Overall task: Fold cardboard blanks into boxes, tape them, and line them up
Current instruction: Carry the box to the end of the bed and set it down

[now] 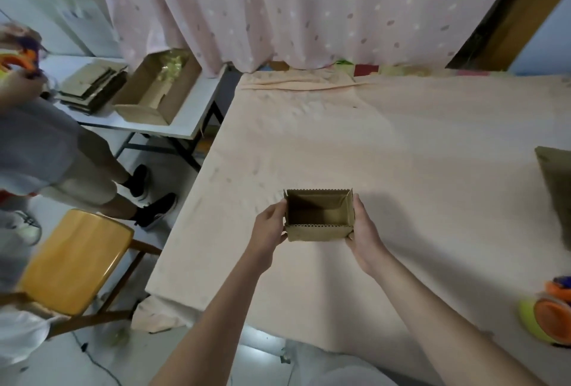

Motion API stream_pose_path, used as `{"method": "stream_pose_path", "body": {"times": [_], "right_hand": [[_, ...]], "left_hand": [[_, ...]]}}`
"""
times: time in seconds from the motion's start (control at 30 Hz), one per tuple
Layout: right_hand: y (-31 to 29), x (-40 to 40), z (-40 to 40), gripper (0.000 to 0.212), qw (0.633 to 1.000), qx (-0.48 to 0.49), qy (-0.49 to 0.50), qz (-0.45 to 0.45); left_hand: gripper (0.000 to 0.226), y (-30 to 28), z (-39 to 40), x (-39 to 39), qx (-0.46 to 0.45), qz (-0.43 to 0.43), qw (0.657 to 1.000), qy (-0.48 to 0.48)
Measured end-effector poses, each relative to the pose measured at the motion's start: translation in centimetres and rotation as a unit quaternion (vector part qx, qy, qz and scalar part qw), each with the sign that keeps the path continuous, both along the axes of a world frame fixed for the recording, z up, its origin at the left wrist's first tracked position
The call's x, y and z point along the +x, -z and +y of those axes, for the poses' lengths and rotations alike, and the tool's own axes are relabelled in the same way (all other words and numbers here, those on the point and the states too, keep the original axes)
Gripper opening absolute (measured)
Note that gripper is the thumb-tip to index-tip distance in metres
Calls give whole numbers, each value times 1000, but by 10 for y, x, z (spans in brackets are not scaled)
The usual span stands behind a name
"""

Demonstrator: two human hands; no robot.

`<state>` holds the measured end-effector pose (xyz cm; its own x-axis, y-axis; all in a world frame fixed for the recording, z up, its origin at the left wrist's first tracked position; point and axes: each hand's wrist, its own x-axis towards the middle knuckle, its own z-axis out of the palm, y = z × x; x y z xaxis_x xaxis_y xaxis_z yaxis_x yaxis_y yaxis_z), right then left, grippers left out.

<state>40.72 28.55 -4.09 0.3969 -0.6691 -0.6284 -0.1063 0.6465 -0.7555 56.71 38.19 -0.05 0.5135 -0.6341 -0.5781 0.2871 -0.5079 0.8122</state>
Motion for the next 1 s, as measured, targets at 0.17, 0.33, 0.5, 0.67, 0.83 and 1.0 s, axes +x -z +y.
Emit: {"method": "stream_pose_path", "body": {"times": [0.17,0.33,0.5,0.67,0.83,1.0], "right_hand": [[9,63,-15,44,999,30,26,17],[15,122,-35,53,999,33,20,35],[15,152,-41,91,995,58,25,80],[3,182,-68,74,991,61,39,114],[24,220,-112,115,988,48,77,127],[5,271,-157,66,980,15,68,186]], "left_hand": [[39,7,-18,67,24,14,999,17],[36,13,-35,123,21,-1,1000,13],[38,12,-41,149,32,7,999,19],[29,8,-78,181,24,2,999,28],[29,14,-122,225,11,11,998,59],[25,29,-176,279,13,6,996,86]]}}
